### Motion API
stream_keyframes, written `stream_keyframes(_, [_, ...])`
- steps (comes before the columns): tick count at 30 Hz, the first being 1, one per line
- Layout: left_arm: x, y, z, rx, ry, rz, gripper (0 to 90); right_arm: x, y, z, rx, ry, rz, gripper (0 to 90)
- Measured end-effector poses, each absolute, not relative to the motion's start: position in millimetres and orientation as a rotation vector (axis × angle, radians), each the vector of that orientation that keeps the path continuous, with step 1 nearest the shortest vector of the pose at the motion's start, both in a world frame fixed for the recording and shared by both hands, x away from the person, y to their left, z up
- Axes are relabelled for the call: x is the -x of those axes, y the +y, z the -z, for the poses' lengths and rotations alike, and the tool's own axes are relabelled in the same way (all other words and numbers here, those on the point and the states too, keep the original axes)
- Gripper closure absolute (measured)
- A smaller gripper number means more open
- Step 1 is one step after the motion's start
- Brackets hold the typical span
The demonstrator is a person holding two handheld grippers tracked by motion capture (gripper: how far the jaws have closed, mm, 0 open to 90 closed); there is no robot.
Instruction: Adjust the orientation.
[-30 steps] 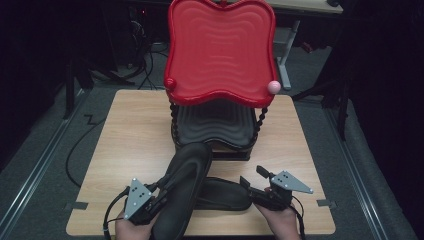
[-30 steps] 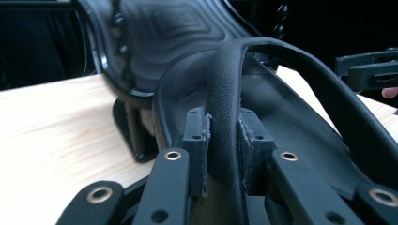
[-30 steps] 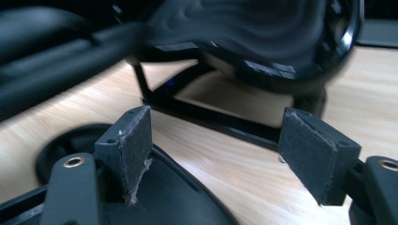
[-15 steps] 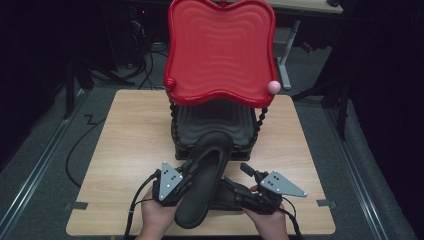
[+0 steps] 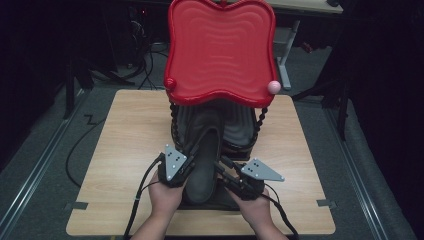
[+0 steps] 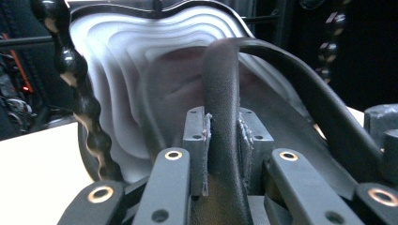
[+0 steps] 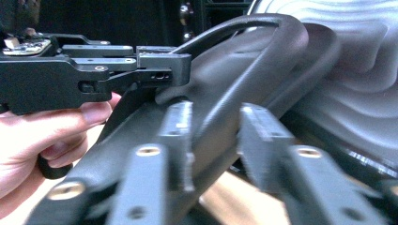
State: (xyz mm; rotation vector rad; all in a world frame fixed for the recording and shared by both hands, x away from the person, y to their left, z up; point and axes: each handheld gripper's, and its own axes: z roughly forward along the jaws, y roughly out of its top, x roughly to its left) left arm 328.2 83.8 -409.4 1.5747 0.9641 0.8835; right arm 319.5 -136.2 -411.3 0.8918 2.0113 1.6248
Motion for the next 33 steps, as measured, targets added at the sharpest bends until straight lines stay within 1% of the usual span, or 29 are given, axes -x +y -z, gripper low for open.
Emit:
stream_keyframes(1, [-332, 82, 410, -1.574, 0.965, -0.888, 75.8, -326, -135, 413, -0.892, 2.002, -1.612, 78.5])
stream_keyframes(3, [-342, 80, 411, -1.572, 0.975, -0.911, 75.6, -335, -133, 414, -0.897, 1.991, -1.590, 81.4])
stream_keyframes(5, [-352, 78, 412, -1.562, 0.984, -0.916, 75.3, -349, -130, 416, -0.906, 1.975, -1.553, 83.3])
stream_keyframes(9, [-371, 72, 416, -1.587, 0.997, -0.923, 74.9, -364, -130, 416, -0.920, 1.954, -1.516, 85.9])
stream_keyframes(12, [-379, 68, 418, -1.591, 0.980, -0.933, 72.0, -372, -130, 414, -0.943, 1.919, -1.493, 87.3])
stream_keyframes(15, [-380, 70, 417, -1.584, 0.967, -0.923, 64.2, -375, -129, 412, -0.959, 1.887, -1.470, 87.9])
stream_keyframes(16, [-378, 71, 416, -1.579, 0.962, -0.916, 61.0, -376, -128, 411, -0.965, 1.878, -1.461, 88.1])
stream_keyframes(17, [-376, 73, 416, -1.579, 0.962, -0.908, 55.9, -376, -128, 411, -0.972, 1.867, -1.463, 88.1])
stream_keyframes(20, [-366, 76, 417, -1.556, 0.986, -0.834, 46.1, -377, -127, 411, -0.975, 1.851, -1.452, 88.1])
stream_keyframes(21, [-359, 77, 418, -1.546, 0.980, -0.834, 44.0, -377, -127, 412, -0.978, 1.852, -1.450, 88.0])
stream_keyframes(24, [-344, 76, 424, -1.548, 0.965, -0.842, 43.7, -377, -126, 414, -0.988, 1.849, -1.447, 87.9])
stream_keyframes(26, [-341, 75, 427, -1.560, 0.975, -0.837, 45.5, -377, -126, 414, -0.992, 1.848, -1.448, 87.9])
stream_keyframes(28, [-341, 75, 429, -1.559, 0.987, -0.819, 51.6, -376, -126, 414, -0.981, 1.848, -1.454, 87.7])
stream_keyframes(29, [-342, 76, 429, -1.553, 0.997, -0.820, 52.7, -376, -125, 414, -0.978, 1.847, -1.457, 87.7])
stream_keyframes(31, [-344, 79, 428, -1.545, 1.013, -0.828, 62.2, -375, -125, 414, -0.974, 1.840, -1.457, 87.6])
stream_keyframes(32, [-346, 82, 428, -1.536, 1.012, -0.811, 65.6, -376, -125, 414, -0.977, 1.838, -1.462, 87.6])
stream_keyframes(33, [-348, 84, 428, -1.533, 1.012, -0.809, 66.6, -377, -125, 414, -0.979, 1.839, -1.468, 87.5])
